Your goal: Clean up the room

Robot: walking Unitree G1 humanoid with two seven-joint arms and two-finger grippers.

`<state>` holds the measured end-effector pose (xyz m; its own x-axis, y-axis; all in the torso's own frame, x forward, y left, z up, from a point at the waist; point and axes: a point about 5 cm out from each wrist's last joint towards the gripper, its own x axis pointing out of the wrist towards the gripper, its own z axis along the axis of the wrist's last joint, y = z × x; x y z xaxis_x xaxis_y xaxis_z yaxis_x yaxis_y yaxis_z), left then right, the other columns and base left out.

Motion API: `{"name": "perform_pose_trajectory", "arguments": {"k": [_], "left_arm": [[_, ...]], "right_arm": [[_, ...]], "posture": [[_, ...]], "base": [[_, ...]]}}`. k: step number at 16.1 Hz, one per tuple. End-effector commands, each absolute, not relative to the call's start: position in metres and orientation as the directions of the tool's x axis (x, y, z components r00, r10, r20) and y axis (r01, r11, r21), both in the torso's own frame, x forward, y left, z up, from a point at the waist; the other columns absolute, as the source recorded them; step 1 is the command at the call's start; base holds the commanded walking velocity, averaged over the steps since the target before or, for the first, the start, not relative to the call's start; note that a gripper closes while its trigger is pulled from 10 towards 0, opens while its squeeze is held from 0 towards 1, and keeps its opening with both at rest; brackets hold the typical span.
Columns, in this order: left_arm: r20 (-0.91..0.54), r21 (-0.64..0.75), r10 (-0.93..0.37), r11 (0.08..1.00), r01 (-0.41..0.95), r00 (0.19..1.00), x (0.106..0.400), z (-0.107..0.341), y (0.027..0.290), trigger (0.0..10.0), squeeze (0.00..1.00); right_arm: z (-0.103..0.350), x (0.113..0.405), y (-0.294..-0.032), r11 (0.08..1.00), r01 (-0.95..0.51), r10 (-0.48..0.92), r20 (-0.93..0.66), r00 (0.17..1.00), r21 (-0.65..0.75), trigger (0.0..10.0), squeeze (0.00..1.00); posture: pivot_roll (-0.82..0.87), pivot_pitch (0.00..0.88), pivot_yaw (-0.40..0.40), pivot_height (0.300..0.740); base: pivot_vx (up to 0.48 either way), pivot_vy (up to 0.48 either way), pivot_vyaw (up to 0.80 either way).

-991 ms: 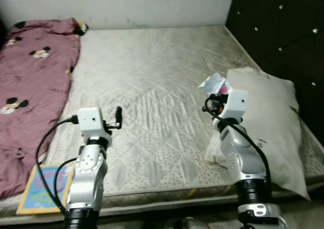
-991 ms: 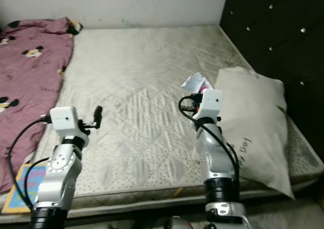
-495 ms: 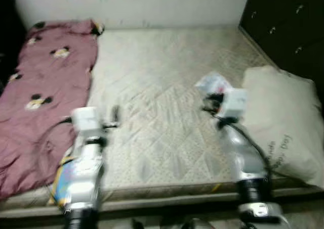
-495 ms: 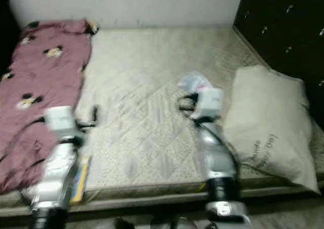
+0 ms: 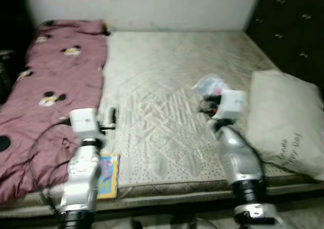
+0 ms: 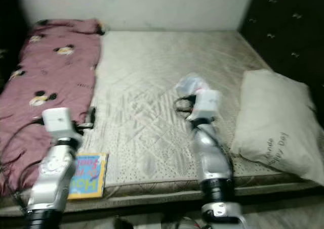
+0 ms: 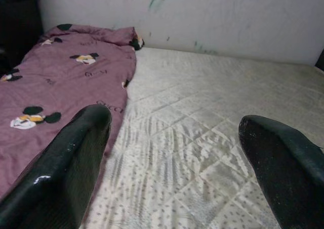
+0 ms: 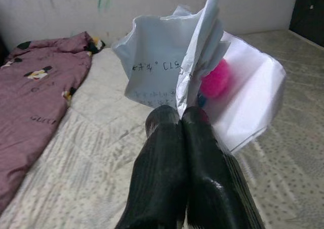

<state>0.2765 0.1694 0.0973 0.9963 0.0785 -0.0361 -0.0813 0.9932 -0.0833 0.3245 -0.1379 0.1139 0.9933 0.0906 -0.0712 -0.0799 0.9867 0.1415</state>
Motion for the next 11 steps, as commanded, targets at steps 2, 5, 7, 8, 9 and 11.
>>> {"name": "perform_pose_trajectory", "arguments": {"k": [2,5,7,8,9,11], "left_arm": [[-0.036,-0.094,0.072,0.993,-0.075,0.997,0.2775,0.0992,0.1632,10.0,0.0],[-0.035,-0.096,0.076,0.992,-0.08,0.996,0.2777,0.0994,0.1635,10.0,0.0],[-0.035,-0.096,0.077,0.992,-0.08,0.996,0.2782,0.0996,0.1634,10.0,0.0],[-0.031,-0.096,0.078,0.992,-0.081,0.996,0.278,0.1001,0.1636,10.0,0.0],[-0.03,-0.096,0.08,0.992,-0.082,0.996,0.278,0.1002,0.1637,10.0,0.0],[-0.013,-0.084,0.097,0.992,-0.097,0.995,0.2776,0.1025,0.1649,10.0,0.0]], "right_arm": [[0.1179,0.3262,-0.1452,0.988,-0.067,0.075,-0.06,0.995,0.136,10.0,0.0],[0.1163,0.3257,-0.1439,0.988,-0.077,0.086,-0.068,0.994,0.133,10.0,0.0],[0.1158,0.3259,-0.1428,0.987,-0.084,0.094,-0.071,0.993,0.134,10.0,0.0],[0.1148,0.3252,-0.1412,0.987,-0.094,0.105,-0.076,0.992,0.133,10.0,0.0],[0.1146,0.325,-0.1407,0.986,-0.098,0.108,-0.076,0.991,0.132,10.0,0.0],[0.1148,0.3249,-0.1393,0.988,-0.123,0.13,-0.073,0.989,0.097,10.0,0.0]], "posture": [[-0.03,0.0,0.01,0.74],[-0.03,0.0,0.009,0.74],[-0.03,0.0,0.009,0.74],[-0.03,0.0,0.009,0.74],[-0.03,0.0,0.009,0.74],[-0.03,0.0,0.007,0.74]], "base": [[0.0,0.48,0.0],[0.0,0.48,0.0],[0.0,0.48,0.0],[0.0,0.48,0.0],[0.0,0.48,0.0],[0.0,0.24,0.0]]}}
